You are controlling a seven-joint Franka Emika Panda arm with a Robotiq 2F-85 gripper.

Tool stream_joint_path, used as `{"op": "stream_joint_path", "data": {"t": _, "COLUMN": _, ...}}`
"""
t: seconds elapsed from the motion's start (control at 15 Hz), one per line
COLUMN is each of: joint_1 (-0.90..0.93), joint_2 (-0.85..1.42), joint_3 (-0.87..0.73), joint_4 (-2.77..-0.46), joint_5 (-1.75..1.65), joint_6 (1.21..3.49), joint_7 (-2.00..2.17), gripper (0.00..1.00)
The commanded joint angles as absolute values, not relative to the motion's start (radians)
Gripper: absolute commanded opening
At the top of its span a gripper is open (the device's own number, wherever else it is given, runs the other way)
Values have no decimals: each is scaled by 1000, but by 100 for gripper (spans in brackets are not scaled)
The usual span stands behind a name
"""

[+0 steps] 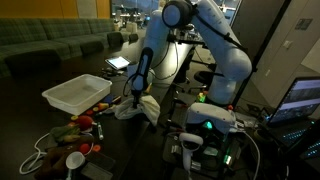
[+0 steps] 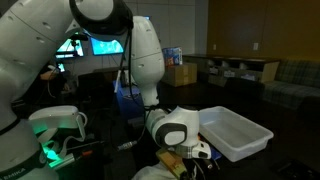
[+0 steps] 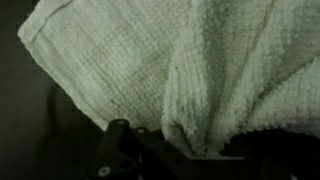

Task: Use the cloth to push the objects on the counter to the left, then put it in the box

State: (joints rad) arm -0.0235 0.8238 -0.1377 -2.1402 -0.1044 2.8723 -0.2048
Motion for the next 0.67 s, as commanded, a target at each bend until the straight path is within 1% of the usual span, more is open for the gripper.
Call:
{"op": "stream_joint_path", "data": {"t": 0.0, "joint_1": -4, "joint_2": 878, "joint_3": -234, "joint_4": -2058, "joint_5": -146, "joint_6": 2867, "joint_7": -131, "gripper": 8}}
{"op": "stream_joint_path", "data": {"t": 0.33, "joint_1": -4, "joint_2": 951, "joint_3": -288, "joint_4": -1931, "joint_5": -133, "joint_6": 2859, "joint_7": -52, "gripper": 8}}
{"op": "stream_joint_path", "data": {"t": 0.6, "joint_1": -3, "joint_2": 996, "joint_3": -282, "joint_4": -1824, "joint_5": -129, "joint_6": 2834, "joint_7": -11, "gripper": 9}}
